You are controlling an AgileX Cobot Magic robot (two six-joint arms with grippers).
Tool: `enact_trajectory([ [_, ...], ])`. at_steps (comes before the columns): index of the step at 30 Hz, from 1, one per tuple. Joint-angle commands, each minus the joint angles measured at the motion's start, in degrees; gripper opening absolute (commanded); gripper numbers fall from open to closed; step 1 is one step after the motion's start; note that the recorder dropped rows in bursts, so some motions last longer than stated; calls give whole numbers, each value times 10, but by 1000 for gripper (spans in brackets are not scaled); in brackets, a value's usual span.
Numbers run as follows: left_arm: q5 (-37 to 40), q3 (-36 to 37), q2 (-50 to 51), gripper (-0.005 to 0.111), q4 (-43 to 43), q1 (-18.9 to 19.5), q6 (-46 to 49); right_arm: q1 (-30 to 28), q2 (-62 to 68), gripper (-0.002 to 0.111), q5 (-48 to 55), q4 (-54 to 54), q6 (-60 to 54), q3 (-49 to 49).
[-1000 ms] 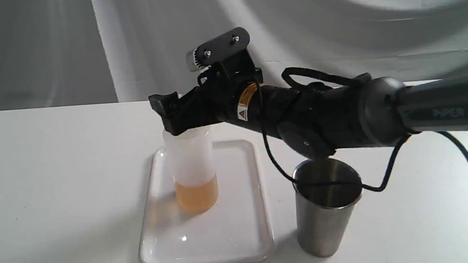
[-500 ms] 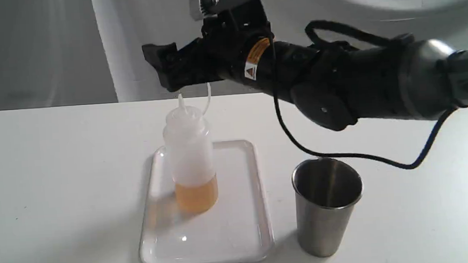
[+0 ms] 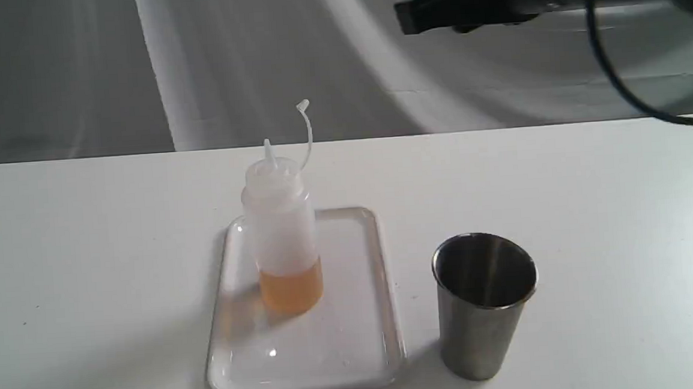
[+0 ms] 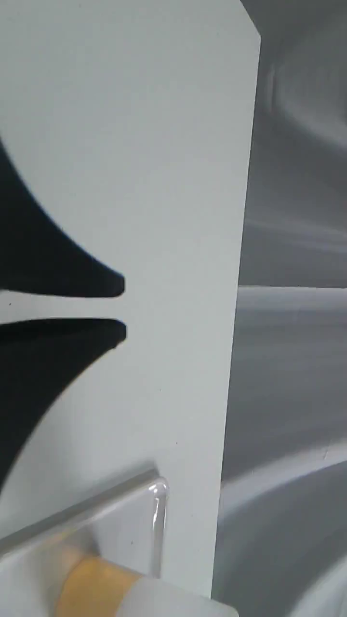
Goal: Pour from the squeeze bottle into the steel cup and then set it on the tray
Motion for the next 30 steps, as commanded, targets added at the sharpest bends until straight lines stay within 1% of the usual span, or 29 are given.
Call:
enact_trajectory([
  [1, 1, 3, 1, 8, -2, -3, -1, -1, -47, 26, 143, -5, -8, -3],
  [4, 1, 3, 1, 8, -2, -3, -1, -1, -78, 19, 235, -5, -8, -3],
  [7, 1, 3, 1, 8, -2, -3, -1, -1, -119, 18, 282, 8, -21, 13],
  [13, 1, 3, 1, 8, -2, -3, -1, -1, -229, 18, 300, 37, -25, 69],
  [18, 1, 3, 1, 8, -2, -3, -1, -1, -323, 17, 336, 119, -25, 113],
  [21, 1, 3, 1, 8, -2, -3, -1, -1, -382, 12, 365, 180, -42, 136],
  [24, 1, 3, 1, 8, -2, -3, -1, -1, -432, 0, 366, 222, -79, 160],
  [30, 1, 3, 1, 8, -2, -3, -1, -1, -504, 0, 364, 250, -94, 186],
])
